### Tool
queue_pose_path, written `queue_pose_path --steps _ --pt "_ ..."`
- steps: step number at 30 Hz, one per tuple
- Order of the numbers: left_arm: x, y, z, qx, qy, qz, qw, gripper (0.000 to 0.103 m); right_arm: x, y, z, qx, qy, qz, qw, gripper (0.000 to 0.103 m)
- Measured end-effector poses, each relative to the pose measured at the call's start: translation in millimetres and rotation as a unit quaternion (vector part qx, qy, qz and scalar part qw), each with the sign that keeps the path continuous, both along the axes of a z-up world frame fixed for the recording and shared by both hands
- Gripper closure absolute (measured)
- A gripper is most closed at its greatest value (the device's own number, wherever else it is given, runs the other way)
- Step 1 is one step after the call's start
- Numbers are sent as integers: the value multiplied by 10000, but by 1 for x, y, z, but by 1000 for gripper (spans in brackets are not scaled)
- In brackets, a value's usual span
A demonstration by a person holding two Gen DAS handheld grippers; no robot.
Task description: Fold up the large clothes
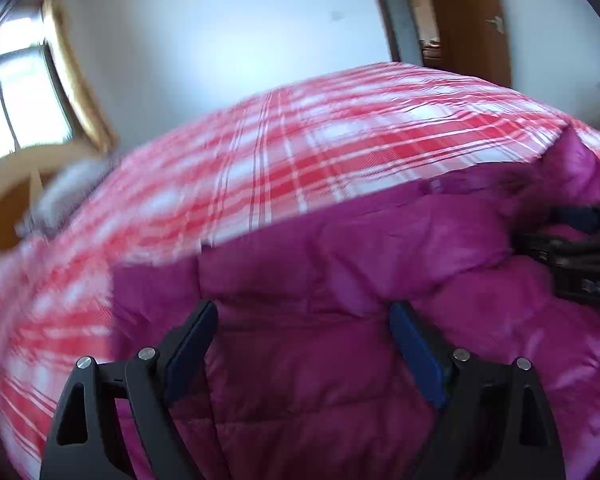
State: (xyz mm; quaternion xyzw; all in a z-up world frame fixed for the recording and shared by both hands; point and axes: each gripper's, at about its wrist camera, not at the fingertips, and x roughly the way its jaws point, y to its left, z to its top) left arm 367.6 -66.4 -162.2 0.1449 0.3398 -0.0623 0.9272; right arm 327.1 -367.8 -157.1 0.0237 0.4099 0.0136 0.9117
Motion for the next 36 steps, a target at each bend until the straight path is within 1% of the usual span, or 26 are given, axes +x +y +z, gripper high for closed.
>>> queue_pose_path --steps 1,3,9,12,15,16,17,19,22,24,28,36 --pt "6 6 -2 -158 115 92 9998 15 0 0 0 6 6 1 10000 34" --pt "10 11 -4 -284 214 137 9993 14 1 1 -1 -15 14 0 10000 34" --pt "10 2 -10 -29 176 207 9996 11 3 3 -2 -60 37 10 10000 31" --pt "13 6 -12 -64 248 245 9994 7 3 3 -1 -56 35 9 10000 31" --pt "15 9 -13 -141 306 276 9991 6 -1 3 3 -30 -10 -12 10000 31" --pt "16 10 -14 -157 310 276 9990 6 -4 2 6 23 -42 -52 10000 31" --pt "16 10 -14 -177 312 276 9990 6 -11 1 12 199 -131 -147 9996 31" --pt "17 10 -14 -213 318 276 9989 6 -21 4 22 435 -311 -107 9985 31" --pt "17 12 -15 -278 334 275 9987 5 -32 20 30 375 -543 83 9978 31" --pt "17 13 -14 -301 333 280 9986 5 -32 29 23 367 -471 168 9981 31" --pt "17 12 -14 -279 330 298 9986 5 -26 34 7 162 -355 168 9991 31" --pt "17 13 -15 -247 349 323 9986 5 -21 36 -1 -2 -170 193 9997 26"
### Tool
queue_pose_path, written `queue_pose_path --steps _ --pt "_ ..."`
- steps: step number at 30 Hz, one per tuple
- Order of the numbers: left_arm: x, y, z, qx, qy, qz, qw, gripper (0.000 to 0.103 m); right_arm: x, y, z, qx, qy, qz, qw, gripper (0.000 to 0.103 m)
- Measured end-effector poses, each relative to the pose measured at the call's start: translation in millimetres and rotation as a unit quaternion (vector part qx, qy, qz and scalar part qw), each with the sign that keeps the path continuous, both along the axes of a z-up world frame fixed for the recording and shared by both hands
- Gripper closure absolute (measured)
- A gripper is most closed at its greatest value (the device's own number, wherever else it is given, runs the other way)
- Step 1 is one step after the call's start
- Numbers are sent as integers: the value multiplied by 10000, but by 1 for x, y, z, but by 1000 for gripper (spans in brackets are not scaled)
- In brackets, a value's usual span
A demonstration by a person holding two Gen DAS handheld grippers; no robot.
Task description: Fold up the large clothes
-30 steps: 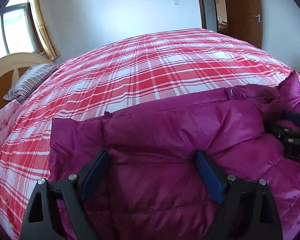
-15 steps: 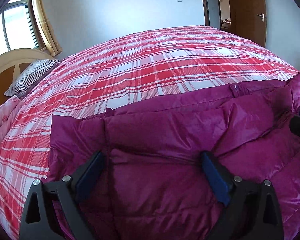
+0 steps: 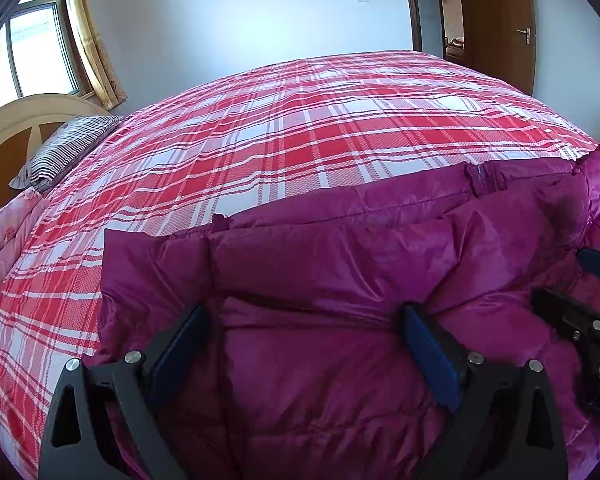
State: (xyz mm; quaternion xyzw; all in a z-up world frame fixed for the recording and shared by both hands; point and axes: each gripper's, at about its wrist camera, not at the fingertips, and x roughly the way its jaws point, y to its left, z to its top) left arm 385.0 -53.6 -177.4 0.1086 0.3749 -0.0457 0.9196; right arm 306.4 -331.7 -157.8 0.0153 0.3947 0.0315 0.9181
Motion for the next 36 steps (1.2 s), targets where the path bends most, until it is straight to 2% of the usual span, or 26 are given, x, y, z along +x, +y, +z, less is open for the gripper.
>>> queue_pose_path --steps 18,23,26,29,30,32,34,36 --pt "1 0 -1 13 14 0 10000 5 4 9 -4 -260 132 -27 9996 22" --pt "-5 -1 9 190 0 49 9998 5 5 10 -6 -267 142 -17 9995 20" --pt "-17 6 27 137 -325 -7 9994 5 5 10 -7 -262 140 -10 9996 19" --pt "-15 18 33 473 -733 232 9959 5 5 10 -7 -243 129 -9 9996 18" --pt "-7 23 26 548 -585 325 9962 5 5 10 -7 -253 128 -10 9996 18" --pt "10 34 7 253 18 423 9988 5 5 11 -7 -268 128 -4 9996 18" --pt "15 41 5 -9 69 517 9986 3 5 10 -4 -223 120 12 9997 18" --pt "13 38 3 106 -18 535 9985 3 0 4 3 -14 13 109 9999 19"
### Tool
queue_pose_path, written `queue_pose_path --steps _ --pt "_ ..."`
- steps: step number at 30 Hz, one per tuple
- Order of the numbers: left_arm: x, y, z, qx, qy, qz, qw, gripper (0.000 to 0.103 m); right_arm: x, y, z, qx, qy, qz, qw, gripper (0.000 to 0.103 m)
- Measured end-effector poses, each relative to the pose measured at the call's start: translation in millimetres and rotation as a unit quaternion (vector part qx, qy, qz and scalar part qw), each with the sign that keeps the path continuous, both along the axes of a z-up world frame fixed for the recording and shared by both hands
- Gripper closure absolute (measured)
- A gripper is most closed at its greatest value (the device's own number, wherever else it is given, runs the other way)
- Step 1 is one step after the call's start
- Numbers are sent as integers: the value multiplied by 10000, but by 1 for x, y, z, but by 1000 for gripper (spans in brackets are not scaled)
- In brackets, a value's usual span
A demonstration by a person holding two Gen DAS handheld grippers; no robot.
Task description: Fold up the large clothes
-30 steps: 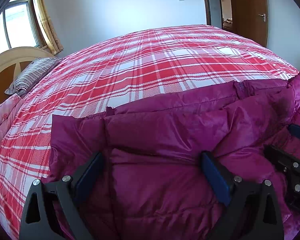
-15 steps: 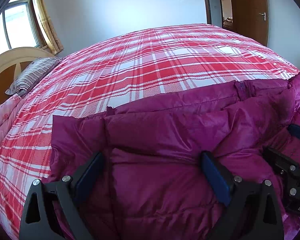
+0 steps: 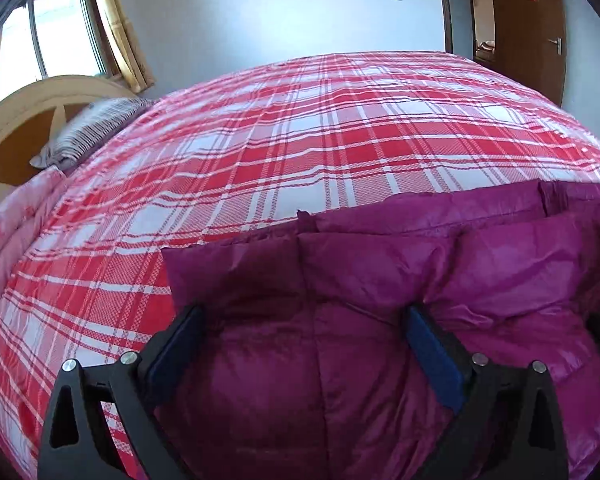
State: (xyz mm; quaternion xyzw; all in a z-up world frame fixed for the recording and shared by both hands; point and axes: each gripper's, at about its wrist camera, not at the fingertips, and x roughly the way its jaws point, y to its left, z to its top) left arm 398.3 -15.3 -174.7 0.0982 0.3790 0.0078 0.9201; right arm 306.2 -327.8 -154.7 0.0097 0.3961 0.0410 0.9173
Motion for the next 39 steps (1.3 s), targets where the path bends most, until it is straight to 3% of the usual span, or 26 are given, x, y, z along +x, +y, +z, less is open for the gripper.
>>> queue_pose_path --steps 2,5,7,9,13,15,30,39 --pt "0 1 0 17 -24 1 10000 3 -12 -13 16 483 -401 113 9980 20" --pt "2 6 0 -116 22 -4 9999 2 -22 -38 45 525 -956 -159 9939 21" --pt "2 5 -1 -126 21 0 9999 2 -21 -61 56 601 -1055 -485 9914 21" --pt "2 1 -1 -98 28 14 9999 1 -9 -87 51 674 -746 -890 9909 21" --pt "2 0 -2 -56 53 25 10000 1 12 -120 9 759 24 -1260 9891 23" --pt "2 0 -2 -52 63 26 10000 1 14 -124 4 905 97 -1249 9880 23" --pt "2 1 -2 -48 72 20 10000 1 28 -107 -6 62 499 -1232 9911 13" --pt "2 1 -2 -48 74 20 10000 1 29 -107 -8 -29 516 -1254 9908 13"
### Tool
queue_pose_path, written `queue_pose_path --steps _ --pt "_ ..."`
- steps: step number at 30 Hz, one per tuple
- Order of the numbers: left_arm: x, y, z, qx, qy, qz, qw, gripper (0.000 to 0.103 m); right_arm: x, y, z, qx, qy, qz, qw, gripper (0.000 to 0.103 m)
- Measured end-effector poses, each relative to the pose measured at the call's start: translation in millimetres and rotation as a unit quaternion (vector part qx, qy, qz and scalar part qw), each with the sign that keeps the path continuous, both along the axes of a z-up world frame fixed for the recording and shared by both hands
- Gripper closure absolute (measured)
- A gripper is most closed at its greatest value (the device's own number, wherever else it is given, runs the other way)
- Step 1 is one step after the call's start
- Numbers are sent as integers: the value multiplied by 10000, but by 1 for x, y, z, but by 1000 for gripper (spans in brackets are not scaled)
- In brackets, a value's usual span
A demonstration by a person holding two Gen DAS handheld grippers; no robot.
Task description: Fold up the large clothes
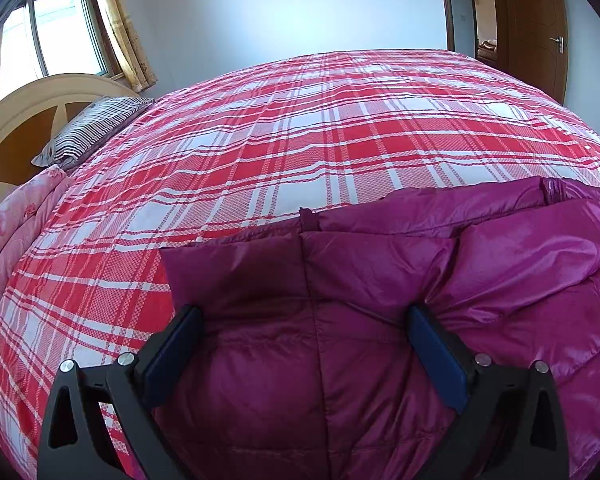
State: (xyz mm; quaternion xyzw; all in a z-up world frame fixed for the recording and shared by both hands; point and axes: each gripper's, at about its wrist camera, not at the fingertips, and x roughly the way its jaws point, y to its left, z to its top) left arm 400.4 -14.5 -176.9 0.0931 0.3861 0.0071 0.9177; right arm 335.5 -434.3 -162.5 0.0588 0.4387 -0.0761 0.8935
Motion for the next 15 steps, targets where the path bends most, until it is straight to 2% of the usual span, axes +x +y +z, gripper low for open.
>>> queue_pose_path --steps 7,10,13,15 --pt "0 1 0 4 3 -1 10000 1 2 4 1 -139 34 -7 9999 12" --pt "0 0 -1 -3 4 -1 10000 1 -9 10 12 -245 -14 -106 9996 16" --pt "0 2 -1 -46 23 1 10000 1 -33 32 33 -104 -381 -15 9992 16" --pt "-1 2 0 -42 10 8 10000 1 -50 58 44 -7 -597 337 9976 16"
